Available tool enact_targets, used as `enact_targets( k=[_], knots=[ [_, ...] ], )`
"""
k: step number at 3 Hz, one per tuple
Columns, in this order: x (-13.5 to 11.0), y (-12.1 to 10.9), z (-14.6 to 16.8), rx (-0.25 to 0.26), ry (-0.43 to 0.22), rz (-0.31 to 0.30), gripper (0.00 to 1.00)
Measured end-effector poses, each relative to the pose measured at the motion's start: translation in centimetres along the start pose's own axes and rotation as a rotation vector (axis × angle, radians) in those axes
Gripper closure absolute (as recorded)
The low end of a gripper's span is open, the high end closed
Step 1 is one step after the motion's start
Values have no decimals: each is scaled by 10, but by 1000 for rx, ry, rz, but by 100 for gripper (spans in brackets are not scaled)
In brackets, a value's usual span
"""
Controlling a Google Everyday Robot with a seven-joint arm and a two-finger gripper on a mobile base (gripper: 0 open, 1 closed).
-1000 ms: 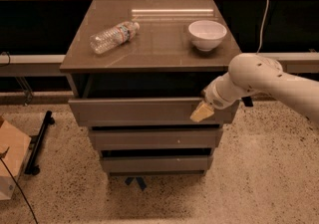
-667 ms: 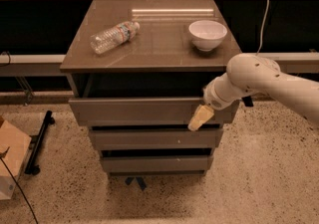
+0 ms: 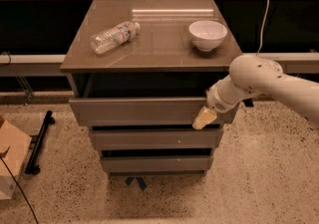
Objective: Open top drawer
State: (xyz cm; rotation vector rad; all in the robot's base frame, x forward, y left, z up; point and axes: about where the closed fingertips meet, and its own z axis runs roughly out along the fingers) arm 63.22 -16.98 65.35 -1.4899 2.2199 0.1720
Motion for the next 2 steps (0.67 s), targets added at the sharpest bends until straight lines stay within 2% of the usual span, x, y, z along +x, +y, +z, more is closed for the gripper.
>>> enact_targets(
  k=[1,2],
  knots=[
    [3,6,3,-69,17,-44,50],
    [2,6,1,-69,17,-44,72]
  ],
)
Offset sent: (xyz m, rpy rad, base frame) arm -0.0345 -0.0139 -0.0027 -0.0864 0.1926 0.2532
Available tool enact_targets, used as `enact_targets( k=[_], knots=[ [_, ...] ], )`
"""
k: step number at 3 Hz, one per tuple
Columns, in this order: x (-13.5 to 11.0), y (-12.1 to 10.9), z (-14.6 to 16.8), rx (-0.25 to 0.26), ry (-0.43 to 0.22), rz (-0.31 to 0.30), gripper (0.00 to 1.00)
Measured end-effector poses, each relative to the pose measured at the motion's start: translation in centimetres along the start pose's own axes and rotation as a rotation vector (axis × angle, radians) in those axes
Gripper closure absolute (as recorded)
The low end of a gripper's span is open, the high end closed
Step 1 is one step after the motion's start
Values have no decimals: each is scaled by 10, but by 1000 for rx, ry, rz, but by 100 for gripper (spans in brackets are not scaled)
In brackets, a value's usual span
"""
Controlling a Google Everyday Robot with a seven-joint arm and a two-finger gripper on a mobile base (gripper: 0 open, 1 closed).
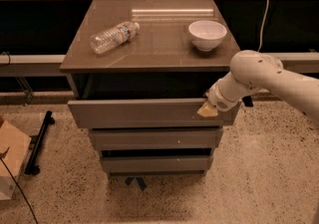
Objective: Open top drawer
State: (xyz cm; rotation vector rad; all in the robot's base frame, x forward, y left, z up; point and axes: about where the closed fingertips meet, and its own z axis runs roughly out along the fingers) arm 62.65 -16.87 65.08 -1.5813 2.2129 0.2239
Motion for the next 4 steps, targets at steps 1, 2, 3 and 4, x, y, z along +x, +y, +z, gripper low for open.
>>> enact_targets(
  k=[1,2,3,4],
  knots=[
    [-2,0,-4,0,0,0,97],
    [-2,-1,-5,0,0,0,0],
    [-2,-1,-5,0,0,0,0],
    [-2,3,-4,-50,16,-30,0]
  ],
)
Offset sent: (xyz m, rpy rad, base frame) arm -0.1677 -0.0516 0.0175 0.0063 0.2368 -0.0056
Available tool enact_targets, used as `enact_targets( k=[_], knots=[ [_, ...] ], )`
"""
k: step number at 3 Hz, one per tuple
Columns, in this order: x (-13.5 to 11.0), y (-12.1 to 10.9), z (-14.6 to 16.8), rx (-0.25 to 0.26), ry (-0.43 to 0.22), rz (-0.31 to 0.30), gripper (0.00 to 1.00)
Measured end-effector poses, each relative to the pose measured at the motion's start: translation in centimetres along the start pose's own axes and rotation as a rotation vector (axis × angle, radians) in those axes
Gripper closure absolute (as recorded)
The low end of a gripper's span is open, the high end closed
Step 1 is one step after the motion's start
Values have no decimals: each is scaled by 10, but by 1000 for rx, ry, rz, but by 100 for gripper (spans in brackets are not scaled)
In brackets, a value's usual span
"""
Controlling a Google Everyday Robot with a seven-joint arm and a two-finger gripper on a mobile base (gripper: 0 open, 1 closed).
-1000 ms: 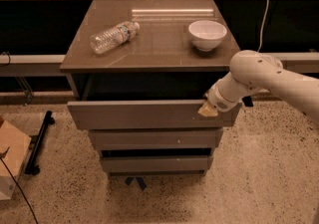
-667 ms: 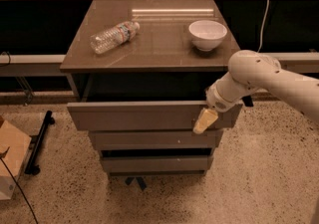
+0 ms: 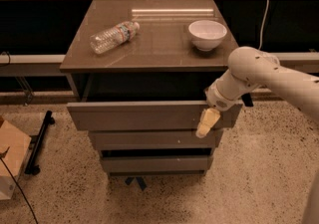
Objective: Open top drawer
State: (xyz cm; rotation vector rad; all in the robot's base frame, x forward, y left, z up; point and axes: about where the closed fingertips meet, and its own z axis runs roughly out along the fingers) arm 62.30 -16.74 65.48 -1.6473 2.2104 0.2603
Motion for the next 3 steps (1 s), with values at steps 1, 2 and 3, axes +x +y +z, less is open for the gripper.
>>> enact_targets(
  k=[1,2,3],
  knots=[
    [4,19,-5,-129,11,-78,0],
    [9,33,-14,-200,5,-124,0],
    [18,48,-21,-235,-1,-134,15]
  ],
)
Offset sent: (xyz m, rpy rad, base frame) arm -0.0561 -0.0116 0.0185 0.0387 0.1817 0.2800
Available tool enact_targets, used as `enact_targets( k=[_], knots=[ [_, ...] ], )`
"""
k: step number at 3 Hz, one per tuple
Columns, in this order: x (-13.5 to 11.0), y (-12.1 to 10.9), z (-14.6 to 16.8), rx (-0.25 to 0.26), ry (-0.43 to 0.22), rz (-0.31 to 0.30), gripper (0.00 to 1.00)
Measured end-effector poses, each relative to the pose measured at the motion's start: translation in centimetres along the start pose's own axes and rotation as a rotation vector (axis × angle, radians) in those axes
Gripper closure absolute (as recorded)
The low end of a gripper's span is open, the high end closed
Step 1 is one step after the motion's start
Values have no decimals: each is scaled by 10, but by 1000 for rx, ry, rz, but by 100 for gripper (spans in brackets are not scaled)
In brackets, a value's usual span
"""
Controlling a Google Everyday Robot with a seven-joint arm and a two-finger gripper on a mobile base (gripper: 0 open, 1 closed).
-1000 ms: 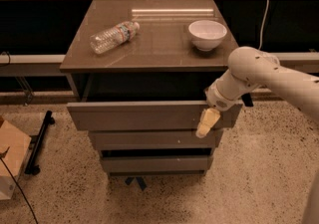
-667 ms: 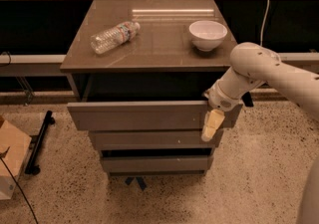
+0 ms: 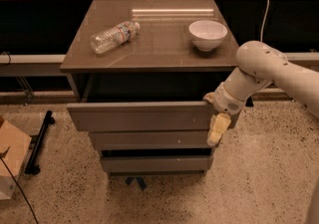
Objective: Open top drawer
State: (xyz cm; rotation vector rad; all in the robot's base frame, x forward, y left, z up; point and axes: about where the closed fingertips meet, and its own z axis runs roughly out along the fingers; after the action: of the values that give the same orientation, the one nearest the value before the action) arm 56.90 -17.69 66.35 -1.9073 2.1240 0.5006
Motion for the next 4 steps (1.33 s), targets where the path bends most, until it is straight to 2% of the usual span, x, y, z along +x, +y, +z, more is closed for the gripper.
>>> enact_targets(
  k=[1,3,4],
  knots=[
    [4,9,-1,-4,-5,8,45],
    [0,10,-9,-4,-5,8,93],
    [0,10,-11,-4,-5,8,97]
  ],
)
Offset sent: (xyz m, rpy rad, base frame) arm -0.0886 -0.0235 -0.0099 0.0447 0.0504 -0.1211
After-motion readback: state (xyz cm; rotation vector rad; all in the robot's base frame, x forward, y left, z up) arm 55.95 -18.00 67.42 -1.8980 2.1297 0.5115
